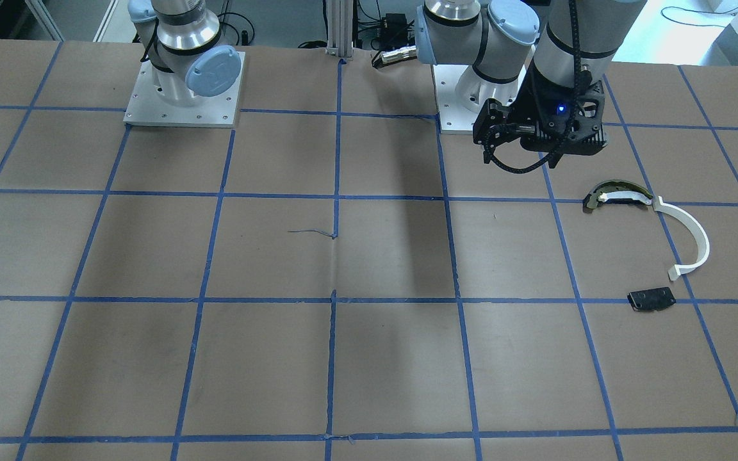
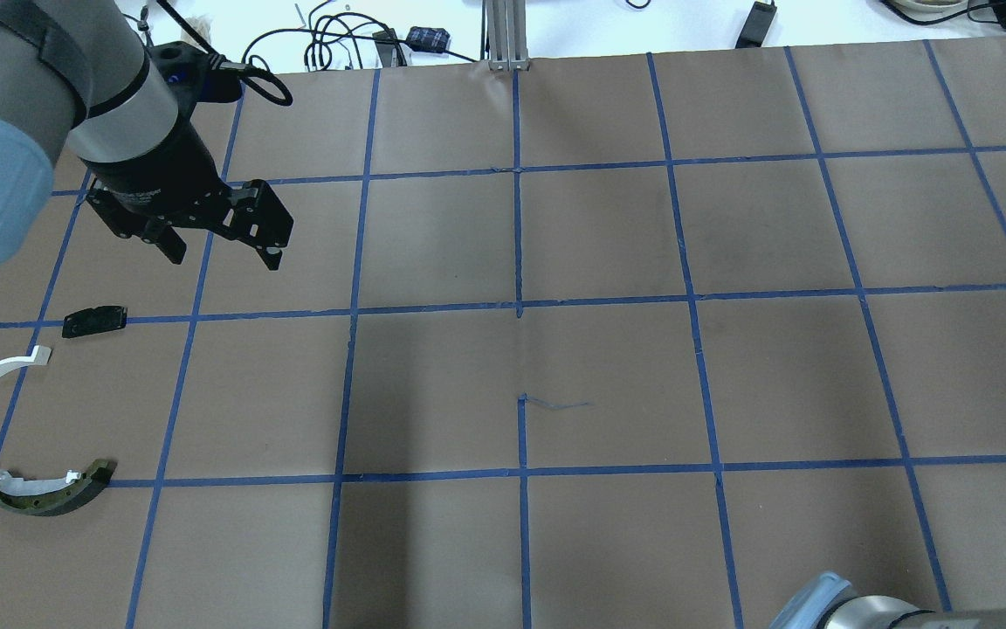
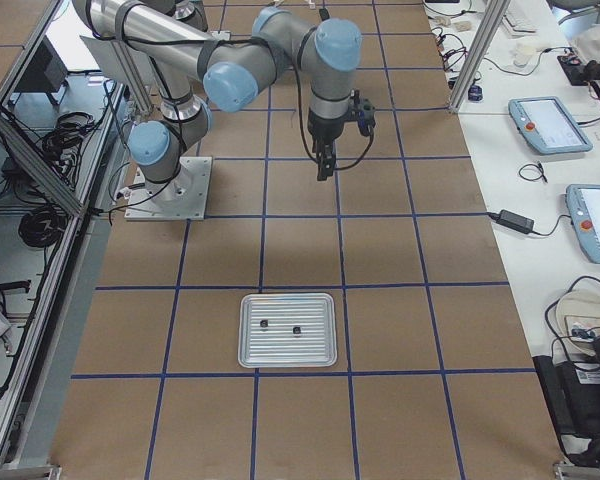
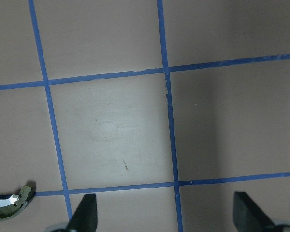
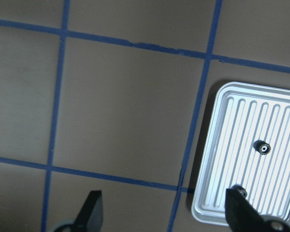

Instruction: Place bearing gear from tray to pile

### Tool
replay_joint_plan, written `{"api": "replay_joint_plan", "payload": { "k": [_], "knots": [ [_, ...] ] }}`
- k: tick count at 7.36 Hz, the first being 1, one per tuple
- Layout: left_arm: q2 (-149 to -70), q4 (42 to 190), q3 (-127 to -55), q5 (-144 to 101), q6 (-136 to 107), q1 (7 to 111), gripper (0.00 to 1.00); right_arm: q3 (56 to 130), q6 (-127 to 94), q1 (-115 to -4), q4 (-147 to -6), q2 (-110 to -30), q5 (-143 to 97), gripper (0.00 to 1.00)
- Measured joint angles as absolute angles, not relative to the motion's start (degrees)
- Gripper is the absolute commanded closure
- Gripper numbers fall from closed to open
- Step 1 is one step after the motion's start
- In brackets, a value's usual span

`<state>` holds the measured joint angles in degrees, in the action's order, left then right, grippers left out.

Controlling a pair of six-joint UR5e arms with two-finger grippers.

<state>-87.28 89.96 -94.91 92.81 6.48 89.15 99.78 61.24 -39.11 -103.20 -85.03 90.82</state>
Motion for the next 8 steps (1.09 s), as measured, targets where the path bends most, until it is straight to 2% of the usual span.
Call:
{"api": "replay_joint_plan", "payload": {
  "k": [2,3,5,7,8],
  "knots": [
    [-87.3,89.8,-94.9,92.8,6.5,89.2,0.0,111.6,66.5,-31.7,-121.4,-82.2,90.2,0.13],
    [-87.3,89.8,-94.9,92.8,6.6,89.2,0.0,114.5,67.7,-29.7,-128.5,-79.4,90.2,0.17],
    [-87.3,89.6,-94.9,92.8,6.6,89.2,0.0,114.3,70.5,-27.4,-133.8,-73.9,90.3,0.22],
    [-87.3,89.6,-94.9,92.7,6.5,89.2,0.0,112.4,74.1,-25.7,-135.5,-70.0,90.3,0.37],
    [-87.3,89.6,-94.9,92.6,6.5,89.3,0.0,112.0,75.0,-24.8,-135.9,-69.2,90.2,0.41]
  ]
}}
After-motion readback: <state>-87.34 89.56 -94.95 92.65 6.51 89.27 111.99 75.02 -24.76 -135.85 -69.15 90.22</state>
